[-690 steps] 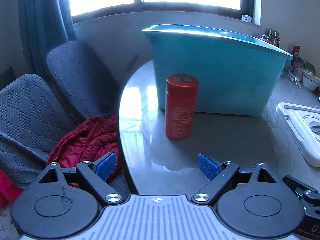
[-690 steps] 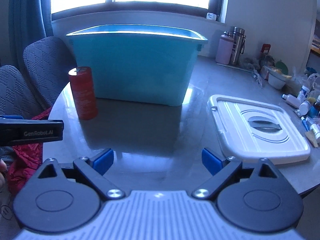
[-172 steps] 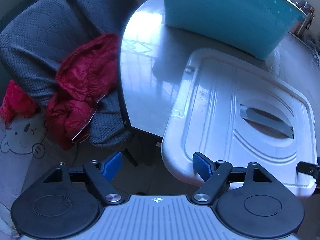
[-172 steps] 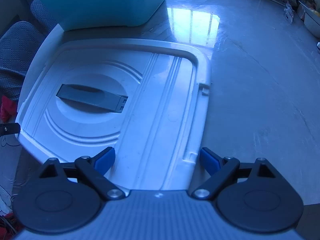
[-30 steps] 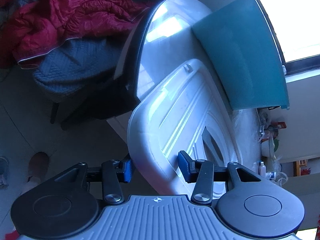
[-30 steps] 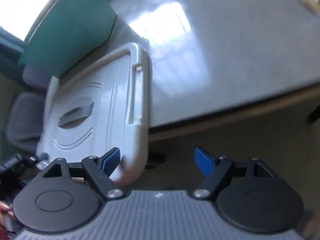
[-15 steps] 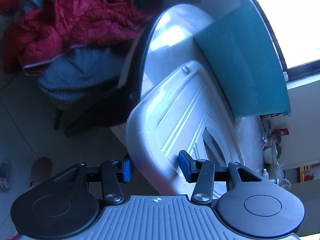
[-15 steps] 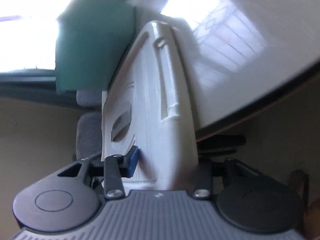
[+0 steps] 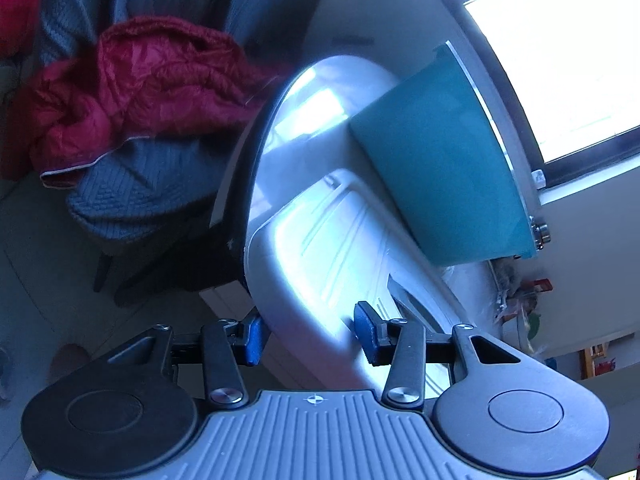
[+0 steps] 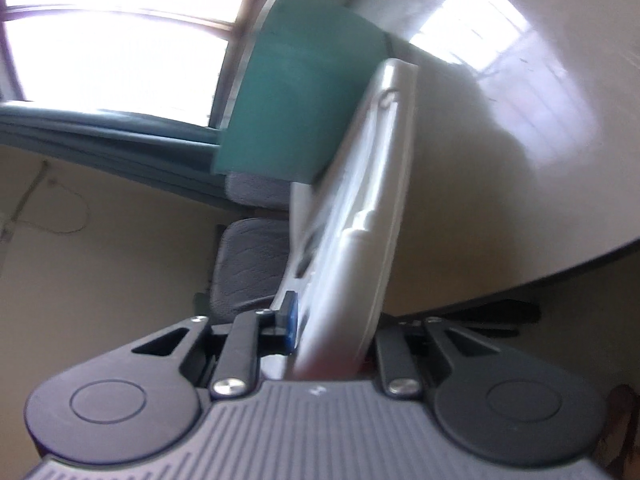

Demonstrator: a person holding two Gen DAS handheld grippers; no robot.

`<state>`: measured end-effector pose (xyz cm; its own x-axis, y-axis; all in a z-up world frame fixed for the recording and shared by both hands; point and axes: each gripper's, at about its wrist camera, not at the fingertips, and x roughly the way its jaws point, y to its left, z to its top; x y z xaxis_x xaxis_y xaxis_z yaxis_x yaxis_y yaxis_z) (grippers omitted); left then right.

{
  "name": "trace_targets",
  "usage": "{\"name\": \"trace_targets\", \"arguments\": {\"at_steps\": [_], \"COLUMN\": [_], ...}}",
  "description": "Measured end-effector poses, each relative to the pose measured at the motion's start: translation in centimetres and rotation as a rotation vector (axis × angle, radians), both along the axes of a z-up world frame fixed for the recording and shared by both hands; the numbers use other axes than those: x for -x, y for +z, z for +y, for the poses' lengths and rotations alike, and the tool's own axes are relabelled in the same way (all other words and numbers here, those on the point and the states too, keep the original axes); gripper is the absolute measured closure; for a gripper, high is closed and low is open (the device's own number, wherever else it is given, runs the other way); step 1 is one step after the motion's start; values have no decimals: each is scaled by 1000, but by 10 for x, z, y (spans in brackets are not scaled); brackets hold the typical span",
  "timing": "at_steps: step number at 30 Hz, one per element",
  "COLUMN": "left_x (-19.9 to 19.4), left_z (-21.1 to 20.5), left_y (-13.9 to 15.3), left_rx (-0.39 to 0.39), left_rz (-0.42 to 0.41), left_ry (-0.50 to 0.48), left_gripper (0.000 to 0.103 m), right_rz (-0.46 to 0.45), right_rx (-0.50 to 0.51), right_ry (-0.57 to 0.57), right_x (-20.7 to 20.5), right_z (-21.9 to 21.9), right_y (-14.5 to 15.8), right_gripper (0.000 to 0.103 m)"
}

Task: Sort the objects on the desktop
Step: 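Raise the lid upright with both tools toward the teal tub, then carry the upright white lid with both tools over the teal tub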

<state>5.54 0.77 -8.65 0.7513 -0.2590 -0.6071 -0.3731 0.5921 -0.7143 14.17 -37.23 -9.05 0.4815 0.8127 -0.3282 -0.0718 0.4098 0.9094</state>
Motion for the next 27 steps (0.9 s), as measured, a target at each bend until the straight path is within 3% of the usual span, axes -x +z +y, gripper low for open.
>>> {"name": "trace_targets", "arguments": {"at_steps": [10,17,27], "left_x": [20,43,100], "left_z": [25,57,101], "left_y": [7,18,43], "left_rx": [43,105,102], "left_rz": [-55,-125,-174], "left_ry": [8,4,-37], "left_gripper": [57,57,57], "right_rz": [-72,-175,-243], "right_rx": [92,177,181], "right_ry": [27,16,-14], "right_x": [15,41,118], "right_z": [38,85,118], "right_y": [43,88,106], "right_gripper": [83,83,83]}}
